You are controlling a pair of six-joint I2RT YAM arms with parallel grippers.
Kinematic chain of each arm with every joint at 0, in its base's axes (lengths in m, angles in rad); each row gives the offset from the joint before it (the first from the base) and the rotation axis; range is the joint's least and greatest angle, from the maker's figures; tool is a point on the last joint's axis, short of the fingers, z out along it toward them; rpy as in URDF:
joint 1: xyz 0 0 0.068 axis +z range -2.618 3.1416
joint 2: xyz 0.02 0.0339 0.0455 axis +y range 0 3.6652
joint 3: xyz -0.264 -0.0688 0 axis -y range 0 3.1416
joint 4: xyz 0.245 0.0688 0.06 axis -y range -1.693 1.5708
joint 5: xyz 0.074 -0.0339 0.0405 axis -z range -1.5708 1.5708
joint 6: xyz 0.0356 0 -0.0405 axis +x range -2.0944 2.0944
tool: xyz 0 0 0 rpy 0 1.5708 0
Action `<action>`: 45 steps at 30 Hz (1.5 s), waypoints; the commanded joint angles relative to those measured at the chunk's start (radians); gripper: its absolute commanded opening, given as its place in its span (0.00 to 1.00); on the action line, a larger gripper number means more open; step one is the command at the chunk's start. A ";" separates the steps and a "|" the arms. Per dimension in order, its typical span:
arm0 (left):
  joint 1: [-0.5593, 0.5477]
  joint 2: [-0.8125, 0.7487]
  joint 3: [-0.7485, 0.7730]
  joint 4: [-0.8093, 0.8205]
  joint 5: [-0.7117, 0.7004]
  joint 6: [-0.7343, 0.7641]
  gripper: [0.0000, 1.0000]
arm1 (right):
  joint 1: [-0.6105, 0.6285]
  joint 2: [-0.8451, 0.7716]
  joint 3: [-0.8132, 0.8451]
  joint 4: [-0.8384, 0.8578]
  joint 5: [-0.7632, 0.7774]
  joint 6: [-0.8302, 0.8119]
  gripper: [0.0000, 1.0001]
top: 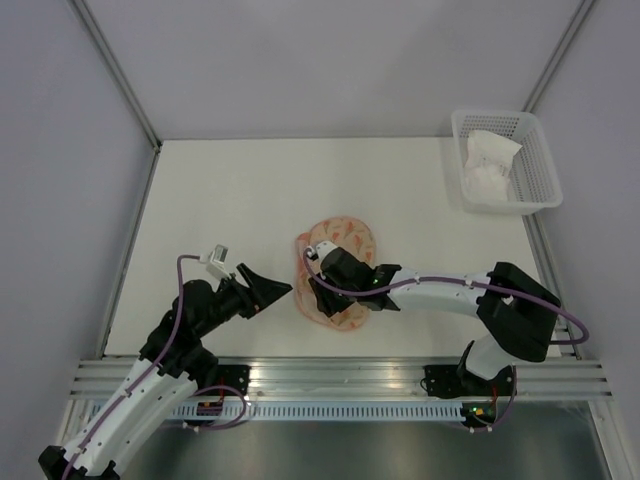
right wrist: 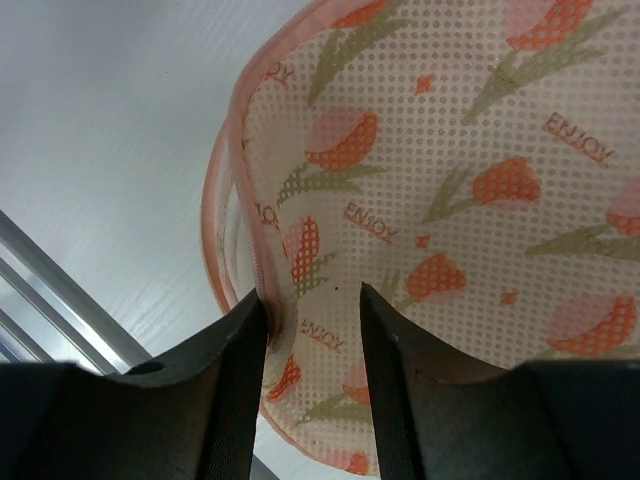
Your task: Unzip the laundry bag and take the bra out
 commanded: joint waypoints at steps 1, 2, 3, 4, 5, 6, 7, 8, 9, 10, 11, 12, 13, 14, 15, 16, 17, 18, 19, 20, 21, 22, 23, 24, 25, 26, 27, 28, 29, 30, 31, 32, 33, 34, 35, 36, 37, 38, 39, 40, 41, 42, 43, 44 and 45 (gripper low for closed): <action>-0.003 0.001 0.029 -0.041 -0.034 -0.021 0.78 | -0.009 -0.072 -0.036 0.078 0.016 0.027 0.51; -0.003 0.004 0.031 -0.043 -0.040 -0.015 0.78 | -0.007 -0.124 -0.043 0.078 0.057 0.035 0.55; -0.003 0.009 0.037 -0.044 -0.045 -0.010 0.78 | -0.009 -0.151 -0.047 0.077 0.076 0.041 0.64; -0.004 0.016 0.040 -0.046 -0.048 -0.006 0.78 | -0.010 -0.182 -0.056 0.075 0.093 0.055 0.67; -0.004 0.025 0.043 -0.046 -0.060 0.004 0.79 | -0.015 -0.211 -0.059 0.071 0.110 0.064 0.71; -0.003 0.030 0.047 -0.046 -0.063 0.010 0.79 | -0.019 -0.269 -0.061 0.052 0.155 0.078 0.75; -0.003 0.050 0.050 -0.046 -0.071 0.016 0.79 | -0.031 -0.300 -0.061 0.038 0.176 0.108 0.77; -0.004 0.062 0.057 -0.044 -0.082 0.031 0.79 | -0.039 -0.363 -0.067 0.031 0.185 0.118 0.81; -0.003 0.078 0.058 -0.046 -0.088 0.040 0.79 | -0.044 -0.395 -0.075 0.029 0.206 0.128 0.94; -0.003 0.116 0.061 -0.044 -0.100 0.045 0.79 | -0.051 -0.427 -0.092 0.031 0.207 0.134 0.98; -0.004 0.139 0.064 -0.031 -0.100 0.065 0.79 | -0.055 -0.481 -0.101 0.032 0.199 0.142 0.98; -0.004 0.166 0.072 -0.020 -0.093 0.074 0.79 | -0.059 -0.507 -0.109 0.035 0.191 0.147 0.98; -0.003 0.193 0.073 -0.009 -0.089 0.077 0.79 | -0.067 -0.526 -0.119 0.029 0.197 0.153 0.98; -0.004 0.249 0.074 0.035 -0.065 0.088 0.79 | -0.070 -0.546 -0.119 -0.015 0.216 0.171 0.98; -0.003 0.275 0.077 0.054 -0.048 0.094 0.79 | -0.076 -0.546 -0.104 -0.049 0.239 0.180 0.98; -0.004 0.301 0.081 0.074 -0.039 0.099 0.79 | -0.084 -0.541 -0.096 -0.083 0.286 0.184 0.98; -0.004 0.356 0.092 0.097 -0.024 0.108 0.79 | -0.088 -0.526 -0.081 -0.151 0.317 0.203 0.98; -0.004 0.380 0.095 0.114 -0.017 0.116 0.79 | -0.090 -0.517 -0.076 -0.187 0.358 0.217 0.98; -0.004 0.407 0.101 0.123 -0.014 0.128 0.79 | -0.097 -0.508 -0.072 -0.214 0.409 0.226 0.98; -0.004 0.432 0.116 0.131 -0.011 0.155 0.79 | -0.101 -0.505 -0.073 -0.248 0.436 0.240 0.98; -0.004 0.488 0.129 0.135 -0.011 0.171 0.79 | -0.104 -0.511 -0.087 -0.256 0.450 0.275 0.98; -0.004 0.516 0.141 0.135 -0.011 0.189 0.79 | -0.123 -0.520 -0.099 -0.256 0.452 0.285 0.98; -0.004 0.542 0.152 0.140 -0.004 0.226 0.79 | -0.136 -0.553 -0.113 -0.235 0.432 0.295 0.98; -0.004 0.606 0.171 0.160 0.004 0.244 0.79 | -0.148 -0.572 -0.144 -0.224 0.421 0.312 0.98; -0.004 0.636 0.184 0.170 0.010 0.261 0.79 | -0.175 -0.590 -0.156 -0.207 0.397 0.312 0.98; -0.004 0.673 0.210 0.175 0.025 0.290 0.79 | -0.189 -0.624 -0.168 -0.183 0.359 0.312 0.98; -0.004 0.728 0.222 0.180 0.027 0.303 0.79 | -0.202 -0.636 -0.181 -0.184 0.352 0.314 0.98; -0.006 0.760 0.231 0.190 0.026 0.323 0.79 | -0.220 -0.646 -0.181 -0.186 0.346 0.312 0.98; -0.004 0.785 0.253 0.189 0.020 0.330 0.79 | -0.223 -0.656 -0.179 -0.202 0.336 0.308 0.98; -0.004 0.808 0.262 0.189 0.016 0.339 0.78 | -0.229 -0.662 -0.172 -0.210 0.334 0.302 0.98; -0.004 0.853 0.270 0.184 0.006 0.352 0.78 | -0.234 -0.667 -0.168 -0.219 0.332 0.291 0.98; -0.006 0.875 0.284 0.175 -0.002 0.355 0.78 | -0.236 -0.670 -0.165 -0.242 0.332 0.289 0.98; -0.006 0.895 0.290 0.166 -0.007 0.356 0.78 | -0.237 -0.675 -0.159 -0.253 0.331 0.286 0.98; -0.006 0.924 0.293 0.154 -0.020 0.356 0.77 | -0.240 -0.688 -0.161 -0.261 0.328 0.283 0.98; -0.006 0.937 0.293 0.154 -0.023 0.355 0.77 | -0.242 -0.696 -0.162 -0.270 0.325 0.285 0.98; -0.009 0.947 0.293 0.154 -0.030 0.355 0.77 | -0.245 -0.705 -0.167 -0.275 0.322 0.289 0.98; -0.010 0.970 0.291 0.154 -0.040 0.355 0.78 | -0.252 -0.719 -0.171 -0.278 0.319 0.292 0.98; -0.012 0.978 0.293 0.154 -0.045 0.356 0.77 | -0.259 -0.724 -0.175 -0.285 0.317 0.302 0.98; -0.015 0.987 0.294 0.155 -0.053 0.356 0.77 | -0.271 -0.727 -0.181 -0.293 0.312 0.308 0.98; -0.017 0.998 0.297 0.154 -0.065 0.361 0.77 | -0.280 -0.730 -0.184 -0.296 0.306 0.308 0.98; -0.017 1.012 0.305 0.155 -0.068 0.364 0.77 | -0.288 -0.730 -0.188 -0.295 0.296 0.306 0.98; -0.017 1.021 0.310 0.157 -0.073 0.367 0.77 | -0.295 -0.730 -0.199 -0.290 0.283 0.305 0.98; -0.018 1.027 0.314 0.158 -0.083 0.376 0.77 | -0.311 -0.732 -0.202 -0.285 0.264 0.305 0.98; -0.018 1.041 0.323 0.160 -0.082 0.381 0.77 | -0.315 -0.732 -0.205 -0.281 0.257 0.306 0.98; -0.017 1.047 0.327 0.170 -0.079 0.386 0.77 | -0.323 -0.733 -0.208 -0.278 0.251 0.306 0.98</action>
